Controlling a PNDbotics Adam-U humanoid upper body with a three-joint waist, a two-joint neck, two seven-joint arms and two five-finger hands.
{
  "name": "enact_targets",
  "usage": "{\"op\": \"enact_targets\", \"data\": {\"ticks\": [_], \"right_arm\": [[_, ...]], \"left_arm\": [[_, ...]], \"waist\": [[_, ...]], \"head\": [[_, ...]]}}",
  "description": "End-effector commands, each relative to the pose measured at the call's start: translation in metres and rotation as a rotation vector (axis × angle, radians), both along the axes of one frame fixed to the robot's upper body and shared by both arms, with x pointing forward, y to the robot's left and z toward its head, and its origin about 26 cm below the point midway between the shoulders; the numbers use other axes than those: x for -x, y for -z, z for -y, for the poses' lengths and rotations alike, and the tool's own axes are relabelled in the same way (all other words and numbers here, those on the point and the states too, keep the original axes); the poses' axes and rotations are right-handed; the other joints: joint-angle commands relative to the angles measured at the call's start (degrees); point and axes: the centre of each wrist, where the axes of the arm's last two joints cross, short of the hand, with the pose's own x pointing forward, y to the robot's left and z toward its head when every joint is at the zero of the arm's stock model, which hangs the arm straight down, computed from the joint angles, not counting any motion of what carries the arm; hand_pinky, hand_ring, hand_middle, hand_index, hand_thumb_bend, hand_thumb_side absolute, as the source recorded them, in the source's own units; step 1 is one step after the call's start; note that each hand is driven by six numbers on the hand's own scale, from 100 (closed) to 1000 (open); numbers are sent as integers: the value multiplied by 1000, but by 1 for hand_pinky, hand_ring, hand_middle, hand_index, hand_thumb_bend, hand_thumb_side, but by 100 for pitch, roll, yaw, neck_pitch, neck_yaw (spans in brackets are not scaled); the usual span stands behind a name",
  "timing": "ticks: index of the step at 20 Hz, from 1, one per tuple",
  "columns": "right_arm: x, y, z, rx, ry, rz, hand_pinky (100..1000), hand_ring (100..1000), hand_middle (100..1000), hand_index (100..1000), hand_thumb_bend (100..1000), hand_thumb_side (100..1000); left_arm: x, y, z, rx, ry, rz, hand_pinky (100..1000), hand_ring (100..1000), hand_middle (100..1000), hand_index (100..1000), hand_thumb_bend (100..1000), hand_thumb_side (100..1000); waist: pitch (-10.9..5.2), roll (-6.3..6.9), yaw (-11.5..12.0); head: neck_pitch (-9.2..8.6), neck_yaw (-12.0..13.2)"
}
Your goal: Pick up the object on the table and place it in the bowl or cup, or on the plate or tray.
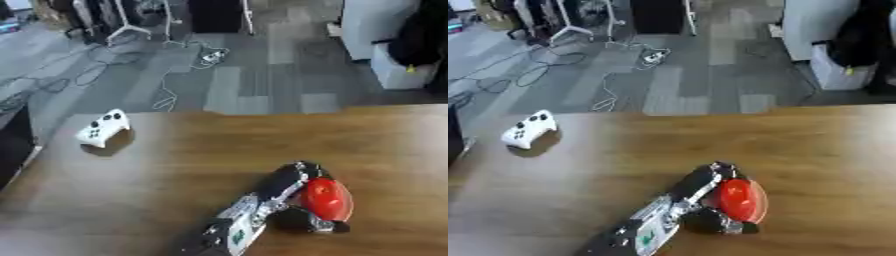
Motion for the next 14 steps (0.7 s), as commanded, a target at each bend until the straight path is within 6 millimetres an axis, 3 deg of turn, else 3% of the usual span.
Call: {"op": "enact_targets", "data": {"ticks": [1,8,14], "right_arm": [[1,-3,2,5,-1,10,446,678,710,886,100,725],[1,-2,3,6,-2,8,447,679,710,887,100,726],[2,-1,3,8,-1,4,448,679,710,886,100,727]], "left_arm": [[-1,-6,-10,-31,-7,16,496,676,678,876,755,759],[-2,-7,-14,-54,-11,16,529,713,705,892,795,789],[-2,-7,-19,-131,0,-25,700,859,845,1000,841,928]], "waist": [[-95,-41,19],[-107,-59,58],[-135,-63,98]], "head": [[-17,-52],[7,-45],[36,-72]]}}
